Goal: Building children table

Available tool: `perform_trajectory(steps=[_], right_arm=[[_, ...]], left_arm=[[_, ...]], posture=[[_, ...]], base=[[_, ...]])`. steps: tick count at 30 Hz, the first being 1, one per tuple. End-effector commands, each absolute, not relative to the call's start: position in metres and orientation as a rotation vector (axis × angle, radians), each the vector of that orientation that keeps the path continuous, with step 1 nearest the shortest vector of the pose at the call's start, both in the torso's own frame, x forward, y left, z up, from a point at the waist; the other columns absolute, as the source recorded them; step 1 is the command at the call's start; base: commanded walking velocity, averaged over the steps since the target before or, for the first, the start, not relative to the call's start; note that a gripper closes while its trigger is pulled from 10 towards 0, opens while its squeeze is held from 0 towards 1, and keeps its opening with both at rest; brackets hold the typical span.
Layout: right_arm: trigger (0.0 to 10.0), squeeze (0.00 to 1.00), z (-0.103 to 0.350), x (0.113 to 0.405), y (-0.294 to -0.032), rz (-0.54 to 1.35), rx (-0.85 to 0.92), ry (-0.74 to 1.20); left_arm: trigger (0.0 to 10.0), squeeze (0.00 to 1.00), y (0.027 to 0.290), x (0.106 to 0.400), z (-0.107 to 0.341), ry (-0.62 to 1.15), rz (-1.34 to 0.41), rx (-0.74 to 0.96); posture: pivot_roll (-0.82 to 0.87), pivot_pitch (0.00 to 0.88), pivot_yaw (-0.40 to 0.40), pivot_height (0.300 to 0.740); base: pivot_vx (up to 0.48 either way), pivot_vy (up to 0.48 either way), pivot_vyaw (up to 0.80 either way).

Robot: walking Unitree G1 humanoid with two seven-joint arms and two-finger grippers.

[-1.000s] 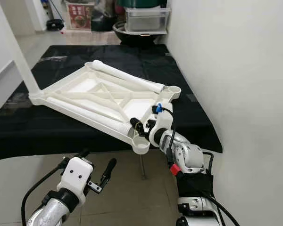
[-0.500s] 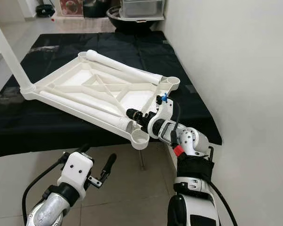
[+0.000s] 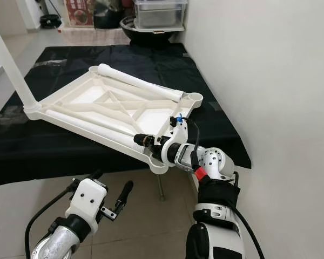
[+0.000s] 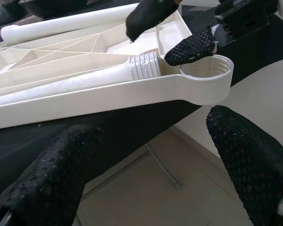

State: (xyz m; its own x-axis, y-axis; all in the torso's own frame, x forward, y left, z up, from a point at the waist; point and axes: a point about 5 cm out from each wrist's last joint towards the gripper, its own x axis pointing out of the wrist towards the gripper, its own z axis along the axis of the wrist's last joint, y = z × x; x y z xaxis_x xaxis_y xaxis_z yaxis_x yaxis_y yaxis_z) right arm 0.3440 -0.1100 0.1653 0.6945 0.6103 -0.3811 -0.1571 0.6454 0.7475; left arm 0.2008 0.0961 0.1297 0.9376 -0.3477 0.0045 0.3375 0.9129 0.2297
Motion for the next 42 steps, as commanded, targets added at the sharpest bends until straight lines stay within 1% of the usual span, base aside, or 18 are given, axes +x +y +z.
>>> perform_trajectory(steps=[1, 22, 32, 35, 41, 42], right_arm=[[10.0, 0.00, 0.167, 0.344, -0.105, 0.491, 0.759, 0.685], [10.0, 0.00, 0.167, 0.353, -0.089, 0.459, 0.767, 0.682], [10.0, 0.00, 0.157, 0.356, -0.080, 0.462, 0.832, 0.697], [10.0, 0.00, 0.153, 0.358, -0.076, 0.473, 0.885, 0.699], [10.0, 0.00, 0.154, 0.360, -0.071, 0.505, 0.923, 0.690], [10.0, 0.00, 0.157, 0.360, -0.069, 0.548, 0.939, 0.678]], left_arm=[[10.0, 0.00, 0.097, 0.199, 0.130, -0.041, -0.354, 0.242], [10.0, 0.00, 0.093, 0.198, 0.131, -0.054, -0.361, 0.236], [10.0, 0.00, 0.092, 0.198, 0.132, -0.057, -0.359, 0.235], [10.0, 0.00, 0.092, 0.197, 0.133, -0.058, -0.357, 0.234], [10.0, 0.00, 0.091, 0.197, 0.133, -0.056, -0.356, 0.235], [10.0, 0.00, 0.091, 0.198, 0.133, -0.055, -0.354, 0.236]], posture=[[0.11, 0.081, -0.046, 0.740], [0.11, 0.059, -0.060, 0.740], [0.11, 0.057, -0.064, 0.740], [0.12, 0.060, -0.064, 0.740], [0.12, 0.065, -0.069, 0.740], [0.12, 0.068, -0.069, 0.740]], base=[[0.000, 0.000, 0.00], [0.000, 0.000, 0.00], [0.000, 0.000, 0.00], [0.000, 0.000, 0.00], [0.000, 0.000, 0.00], [0.000, 0.000, 0.00]])
